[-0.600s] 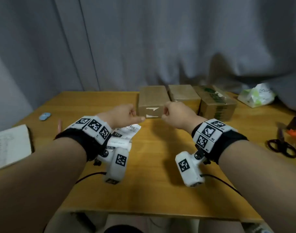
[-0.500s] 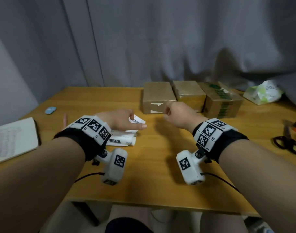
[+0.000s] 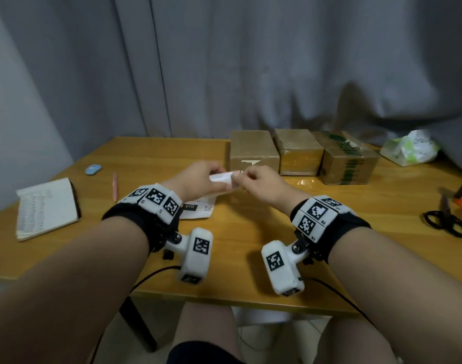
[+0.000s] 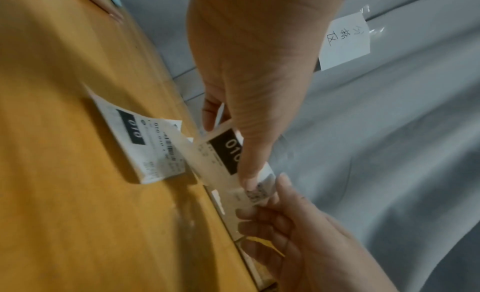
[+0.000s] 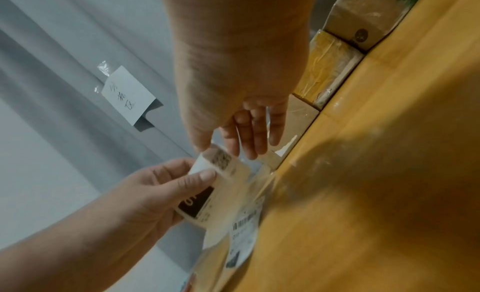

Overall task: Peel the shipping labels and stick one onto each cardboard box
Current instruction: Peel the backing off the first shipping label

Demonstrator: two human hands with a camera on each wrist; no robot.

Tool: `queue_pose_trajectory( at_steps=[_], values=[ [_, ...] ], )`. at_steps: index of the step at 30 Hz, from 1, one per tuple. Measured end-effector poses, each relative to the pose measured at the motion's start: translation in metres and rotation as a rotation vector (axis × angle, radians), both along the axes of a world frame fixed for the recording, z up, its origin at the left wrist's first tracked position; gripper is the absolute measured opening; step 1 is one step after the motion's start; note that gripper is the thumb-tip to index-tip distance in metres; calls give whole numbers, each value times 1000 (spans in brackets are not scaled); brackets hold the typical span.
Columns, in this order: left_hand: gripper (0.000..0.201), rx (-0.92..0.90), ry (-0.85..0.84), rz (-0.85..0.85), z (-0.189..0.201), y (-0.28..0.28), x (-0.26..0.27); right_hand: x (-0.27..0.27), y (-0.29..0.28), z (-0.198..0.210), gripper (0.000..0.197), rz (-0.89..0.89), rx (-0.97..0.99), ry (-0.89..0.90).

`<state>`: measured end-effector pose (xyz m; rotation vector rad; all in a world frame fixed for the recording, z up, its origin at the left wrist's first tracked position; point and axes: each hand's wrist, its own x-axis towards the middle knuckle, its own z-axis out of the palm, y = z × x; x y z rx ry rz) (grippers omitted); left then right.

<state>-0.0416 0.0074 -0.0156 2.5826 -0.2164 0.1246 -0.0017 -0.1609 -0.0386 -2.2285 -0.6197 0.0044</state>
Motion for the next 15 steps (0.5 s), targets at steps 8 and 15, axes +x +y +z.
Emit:
queue_pose_trajectory(
  at_steps=[8, 15],
  values=[
    [33, -285, -212, -79, 24, -30, 40, 33, -11, 35, 31, -76, 454, -52],
    [49, -760, 118, -87, 22, -57, 77, 64, -49, 44, 12, 92, 516, -46]
  ],
)
